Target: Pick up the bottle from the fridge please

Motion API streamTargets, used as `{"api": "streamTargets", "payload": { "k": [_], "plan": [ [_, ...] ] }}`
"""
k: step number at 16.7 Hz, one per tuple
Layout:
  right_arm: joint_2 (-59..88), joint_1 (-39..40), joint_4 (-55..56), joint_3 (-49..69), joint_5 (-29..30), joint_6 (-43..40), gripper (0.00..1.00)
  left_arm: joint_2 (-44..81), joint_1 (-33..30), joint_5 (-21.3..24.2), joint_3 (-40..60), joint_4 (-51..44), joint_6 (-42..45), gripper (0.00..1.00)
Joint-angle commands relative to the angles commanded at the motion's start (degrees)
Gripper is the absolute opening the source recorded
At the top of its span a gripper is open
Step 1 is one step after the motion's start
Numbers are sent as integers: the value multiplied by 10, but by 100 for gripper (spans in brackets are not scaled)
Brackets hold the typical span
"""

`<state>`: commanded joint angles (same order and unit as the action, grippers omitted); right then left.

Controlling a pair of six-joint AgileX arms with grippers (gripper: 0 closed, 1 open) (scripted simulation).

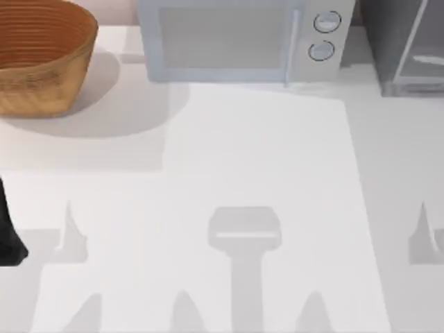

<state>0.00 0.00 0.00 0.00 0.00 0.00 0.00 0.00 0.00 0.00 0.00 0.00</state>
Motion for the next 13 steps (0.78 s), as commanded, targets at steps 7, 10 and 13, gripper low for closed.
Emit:
{"api": "streamTargets", "payload": {
  "k": [7, 10, 13],
  "plan": [
    [89, -32, 90, 13, -31, -1, 100, 0, 0, 0, 0, 0, 0, 100],
    [213, -71, 210, 29, -68, -1, 100, 0, 0, 0, 0, 0, 0, 100],
    [378, -118, 354, 43, -112, 0, 100, 0, 0, 0, 0, 0, 0, 100]
  ]
}}
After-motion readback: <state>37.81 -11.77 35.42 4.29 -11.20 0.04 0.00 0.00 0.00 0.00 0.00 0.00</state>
